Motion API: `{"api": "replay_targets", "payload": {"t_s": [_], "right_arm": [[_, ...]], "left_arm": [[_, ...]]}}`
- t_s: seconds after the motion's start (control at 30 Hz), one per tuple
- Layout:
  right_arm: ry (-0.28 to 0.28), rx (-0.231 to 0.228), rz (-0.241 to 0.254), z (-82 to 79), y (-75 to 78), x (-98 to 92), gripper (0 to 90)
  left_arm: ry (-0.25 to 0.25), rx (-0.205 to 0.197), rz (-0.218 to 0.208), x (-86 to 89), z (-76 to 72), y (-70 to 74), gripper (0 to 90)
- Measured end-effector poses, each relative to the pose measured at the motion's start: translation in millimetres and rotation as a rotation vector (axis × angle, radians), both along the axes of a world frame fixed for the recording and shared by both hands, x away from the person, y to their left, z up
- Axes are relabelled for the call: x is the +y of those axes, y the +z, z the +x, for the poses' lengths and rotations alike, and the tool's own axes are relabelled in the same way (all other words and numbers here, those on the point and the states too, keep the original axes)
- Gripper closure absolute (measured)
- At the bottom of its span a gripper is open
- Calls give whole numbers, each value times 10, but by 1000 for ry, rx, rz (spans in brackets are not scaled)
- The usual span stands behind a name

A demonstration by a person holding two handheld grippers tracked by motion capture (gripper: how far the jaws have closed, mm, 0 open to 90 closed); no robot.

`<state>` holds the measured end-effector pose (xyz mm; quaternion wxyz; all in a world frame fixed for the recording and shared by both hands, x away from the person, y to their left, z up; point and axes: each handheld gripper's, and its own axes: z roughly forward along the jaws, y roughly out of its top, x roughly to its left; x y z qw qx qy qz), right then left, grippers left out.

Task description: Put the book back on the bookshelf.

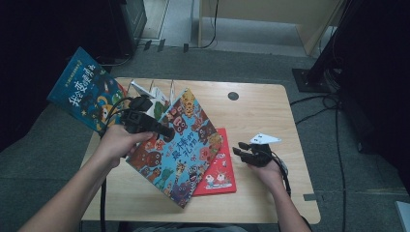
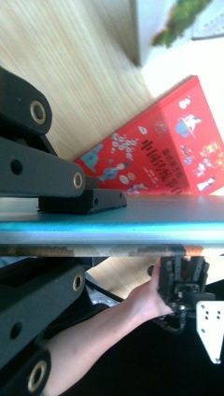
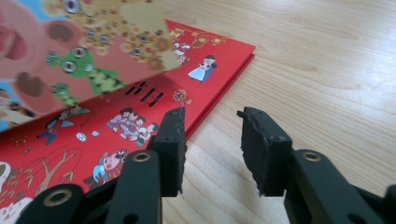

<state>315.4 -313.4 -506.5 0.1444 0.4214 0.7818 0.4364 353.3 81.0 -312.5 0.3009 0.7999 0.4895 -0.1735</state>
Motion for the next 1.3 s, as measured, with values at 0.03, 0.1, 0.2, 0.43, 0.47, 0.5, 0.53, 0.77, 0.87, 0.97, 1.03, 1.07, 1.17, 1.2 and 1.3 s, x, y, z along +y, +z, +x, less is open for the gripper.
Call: {"api": "replay_targets", "payload": {"t_s": [0.03, 0.1, 0.2, 0.43, 0.47, 0.5, 0.53, 0.77, 0.87, 0.97, 1.03, 1.07, 1.17, 1.2, 1.3], "right_arm": [[3, 2, 2, 6, -3, 18, 593], [5, -7, -1, 18, -9, 42, 581], [7, 9, 5, 39, -2, 70, 569], [27, 9, -13, 81, -17, 160, 553], [28, 10, -15, 85, -19, 173, 553], [32, 10, -16, 89, -20, 181, 552], [35, 9, -17, 93, -20, 188, 552], [52, 10, -26, 105, -33, 240, 551], [58, 7, -31, 104, -36, 251, 551], [55, 10, -32, 105, -39, 255, 551], [57, 11, -28, 104, -39, 261, 551], [57, 11, -30, 102, -37, 263, 550], [58, 9, -31, 105, -41, 264, 548], [59, 7, -32, 108, -43, 265, 548], [58, 9, -32, 107, -43, 269, 548]], "left_arm": [[4, -1, 0, 36, -18, 8, 814], [16, -6, 1, 111, -60, 23, 814], [30, -13, 3, 226, -123, 41, 813], [65, -25, -5, 462, -250, 75, 813], [69, -27, -6, 490, -268, 79, 813], [72, -28, -7, 518, -287, 84, 812], [75, -31, -8, 553, -304, 87, 813], [102, -41, 5, 772, -415, 115, 812], [116, -42, 8, 850, -455, 124, 812], [115, -44, 13, 922, -497, 136, 811], [116, -42, 17, 974, -526, 142, 811], [118, -41, 18, 1004, -542, 145, 811], [137, -44, 17, 1092, -590, 151, 811], [140, -46, 20, 1121, -608, 153, 810], [146, -51, 25, 1205, -664, 159, 808]]}}
